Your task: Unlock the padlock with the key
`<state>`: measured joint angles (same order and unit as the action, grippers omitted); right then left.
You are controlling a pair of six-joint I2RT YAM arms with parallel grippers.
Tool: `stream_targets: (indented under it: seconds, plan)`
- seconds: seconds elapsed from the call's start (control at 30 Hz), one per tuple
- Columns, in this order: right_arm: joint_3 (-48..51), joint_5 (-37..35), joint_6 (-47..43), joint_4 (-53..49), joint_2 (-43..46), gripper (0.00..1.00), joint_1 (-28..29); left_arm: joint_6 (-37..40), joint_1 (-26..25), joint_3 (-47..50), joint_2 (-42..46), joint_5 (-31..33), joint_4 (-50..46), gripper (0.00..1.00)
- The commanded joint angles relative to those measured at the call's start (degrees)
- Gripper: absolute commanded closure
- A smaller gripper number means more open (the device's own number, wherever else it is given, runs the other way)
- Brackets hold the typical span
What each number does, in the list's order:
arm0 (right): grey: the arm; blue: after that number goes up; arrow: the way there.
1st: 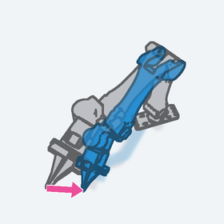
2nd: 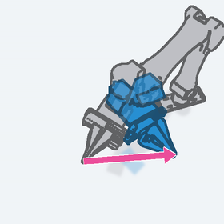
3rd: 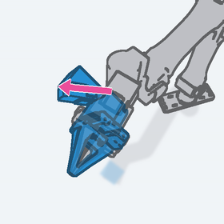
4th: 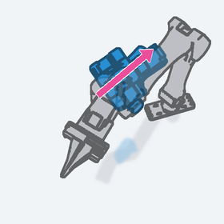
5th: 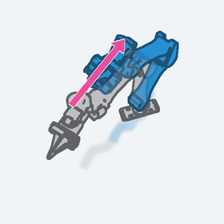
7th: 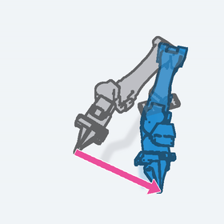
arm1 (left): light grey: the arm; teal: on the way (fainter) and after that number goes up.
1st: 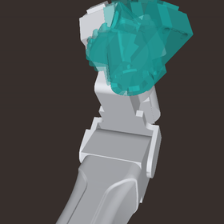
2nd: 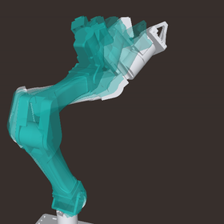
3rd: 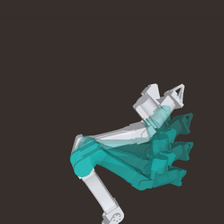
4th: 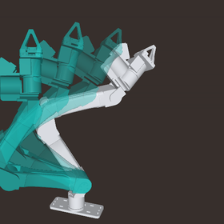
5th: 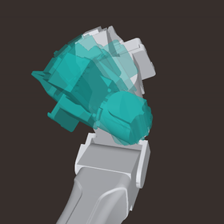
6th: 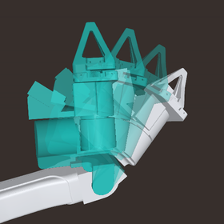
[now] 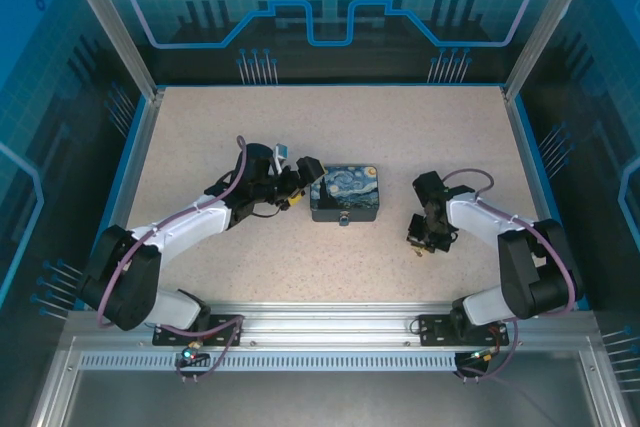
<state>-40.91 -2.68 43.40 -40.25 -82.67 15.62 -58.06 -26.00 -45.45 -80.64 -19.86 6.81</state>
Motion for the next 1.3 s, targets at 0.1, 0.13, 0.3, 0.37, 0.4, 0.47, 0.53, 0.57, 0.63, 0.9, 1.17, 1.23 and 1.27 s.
stream_targets:
  seconds: [0.1,0.13,0.3,0.37,0.4,0.47,0.53,0.57,0.63,0.9,1.17,1.23,1.27]
  plan:
    - [0.92,1.95,0.33,-0.07,0.66,1.0,0.8,-0.04,0.16,0.56,0.11,-1.76,1.27,0.01]
    - [0.75,2.21,0.09,-0.09,0.87,1.0,0.82,-0.04,0.18,0.47,0.05,-1.93,1.35,0.01]
    - [-1.61,3.91,-1.59,-1.47,5.29,1.0,1.89,0.09,0.2,-0.61,0.05,-2.77,0.69,0.01]
    - [-2.69,6.35,-2.72,-1.06,8.67,1.0,2.43,0.45,0.17,-1.14,0.23,-2.99,0.21,0.01]
    - [-3.37,8.18,-3.41,-0.46,10.75,1.0,2.6,0.62,0.24,-1.57,0.31,-3.12,-0.03,0.01]
    - [-4.32,11.63,-4.75,1.18,14.21,1.0,2.84,1.08,0.26,-2.37,0.36,-3.59,-0.39,0.01]
    - [-5.23,16.53,-6.29,4.28,17.16,1.0,2.9,1.57,0.32,-3.68,0.15,-4.16,-1.15,0.01]
    - [-5.62,19.54,-7.44,6.27,18.06,1.0,2.91,1.85,0.38,-4.41,-0.04,-4.49,-1.38,0.01]
    - [-6.45,24.03,-9.17,9.61,18.87,1.0,2.93,2.22,0.44,-6.22,-0.71,-5.38,-2.1,0.01]
    - [-6.65,35.89,-14.24,24.5,15.23,1.0,3.56,4.39,0.43,-14.8,-4.45,-7.21,-6.84,0.03]
    - [-9.14,39.18,-13.95,32.66,6.93,1.0,5.9,-2.8,0.33,-13.09,-7.89,-8.13,0.02,0.08]
    - [-10.94,39.06,-14.77,32.69,5.73,1.0,7.07,-6.02,0.38,-11.79,-8.99,-9.84,4.27,0.12]
    - [-10.84,39.44,-15.06,33.01,5.15,1.0,7.38,-7.18,0.26,-11.68,-9.48,-10.64,5.34,0.14]
